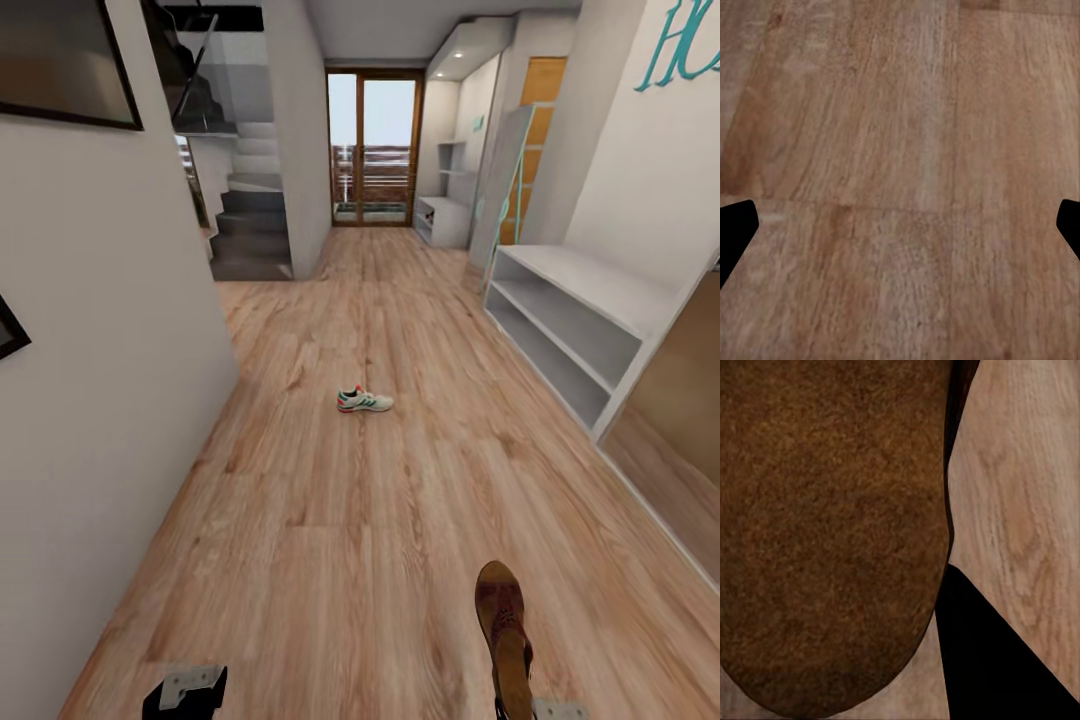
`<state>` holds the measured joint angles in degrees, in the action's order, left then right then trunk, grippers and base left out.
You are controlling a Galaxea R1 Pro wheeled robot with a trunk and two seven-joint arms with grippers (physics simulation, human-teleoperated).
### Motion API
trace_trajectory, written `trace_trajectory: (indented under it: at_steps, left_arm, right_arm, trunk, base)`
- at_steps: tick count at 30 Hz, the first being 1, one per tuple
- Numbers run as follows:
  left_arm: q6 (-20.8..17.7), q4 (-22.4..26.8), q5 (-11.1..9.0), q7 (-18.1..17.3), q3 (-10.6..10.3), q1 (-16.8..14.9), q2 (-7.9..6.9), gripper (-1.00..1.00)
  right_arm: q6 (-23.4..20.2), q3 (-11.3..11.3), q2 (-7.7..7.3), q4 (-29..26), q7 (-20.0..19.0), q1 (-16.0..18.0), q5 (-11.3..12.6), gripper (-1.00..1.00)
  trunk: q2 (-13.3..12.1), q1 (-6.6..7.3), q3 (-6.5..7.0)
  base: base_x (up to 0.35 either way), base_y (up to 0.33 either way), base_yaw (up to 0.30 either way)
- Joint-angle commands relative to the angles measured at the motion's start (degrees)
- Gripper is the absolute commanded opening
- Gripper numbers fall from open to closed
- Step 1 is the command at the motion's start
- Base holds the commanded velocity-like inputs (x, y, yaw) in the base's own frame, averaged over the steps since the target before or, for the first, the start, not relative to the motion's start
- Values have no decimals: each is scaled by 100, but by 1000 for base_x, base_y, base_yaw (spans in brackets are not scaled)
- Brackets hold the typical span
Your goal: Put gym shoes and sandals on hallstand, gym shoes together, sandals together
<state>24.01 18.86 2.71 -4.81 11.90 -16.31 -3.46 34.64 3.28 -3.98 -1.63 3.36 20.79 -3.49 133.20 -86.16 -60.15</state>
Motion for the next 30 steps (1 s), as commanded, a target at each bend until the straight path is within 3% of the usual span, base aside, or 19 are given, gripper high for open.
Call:
trace_trajectory:
  at_steps: [1, 30]
  left_arm:
    - [16, -5, 28, -47, 49, -4, 3, 100]
    - [16, -8, 28, -47, 49, -4, 3, 100]
  right_arm:
    - [16, 32, 1, 4, 7, 4, -20, -100]
    - [16, 32, 1, 4, 7, 4, -20, -100]
  trunk:
    - [2, -2, -5]
    - [2, -2, -5]
  base:
    - [337, 86, 0]
    - [337, 86, 0]
